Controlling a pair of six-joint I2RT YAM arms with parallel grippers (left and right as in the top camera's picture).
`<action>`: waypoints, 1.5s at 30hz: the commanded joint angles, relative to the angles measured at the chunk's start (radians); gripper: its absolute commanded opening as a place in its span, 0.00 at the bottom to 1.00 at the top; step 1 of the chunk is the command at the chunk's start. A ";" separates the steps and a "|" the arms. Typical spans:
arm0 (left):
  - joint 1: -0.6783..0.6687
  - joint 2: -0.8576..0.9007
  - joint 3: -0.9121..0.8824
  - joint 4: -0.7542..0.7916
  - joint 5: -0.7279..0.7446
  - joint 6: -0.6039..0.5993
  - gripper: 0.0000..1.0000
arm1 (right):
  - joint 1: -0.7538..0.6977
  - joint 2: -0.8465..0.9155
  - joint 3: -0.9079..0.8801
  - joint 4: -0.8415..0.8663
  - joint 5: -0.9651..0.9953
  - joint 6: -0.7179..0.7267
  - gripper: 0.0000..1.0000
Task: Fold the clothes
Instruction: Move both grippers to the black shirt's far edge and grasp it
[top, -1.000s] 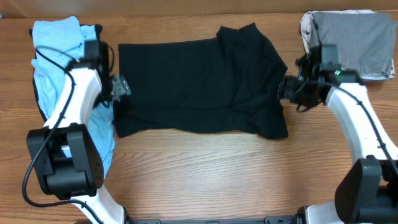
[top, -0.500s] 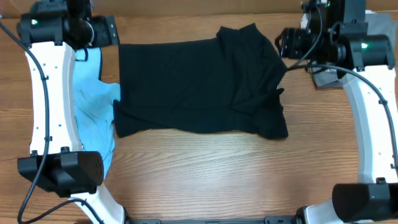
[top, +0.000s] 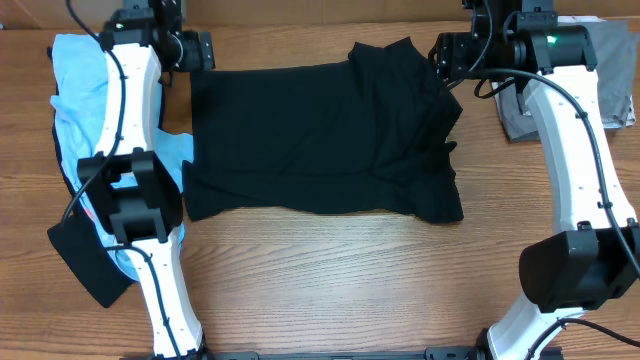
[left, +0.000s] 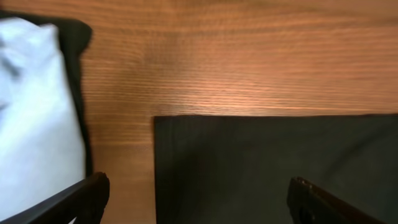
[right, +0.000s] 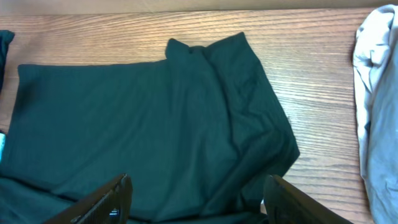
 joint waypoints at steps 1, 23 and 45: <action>-0.013 0.035 0.011 0.033 0.016 0.052 0.93 | 0.014 -0.012 0.014 0.009 0.007 -0.009 0.68; -0.026 0.217 0.010 0.183 -0.039 0.049 0.66 | 0.026 0.015 0.010 0.026 0.014 -0.001 0.43; -0.042 -0.021 0.095 -0.191 -0.107 -0.109 0.04 | 0.038 0.248 0.010 0.527 -0.012 0.031 0.64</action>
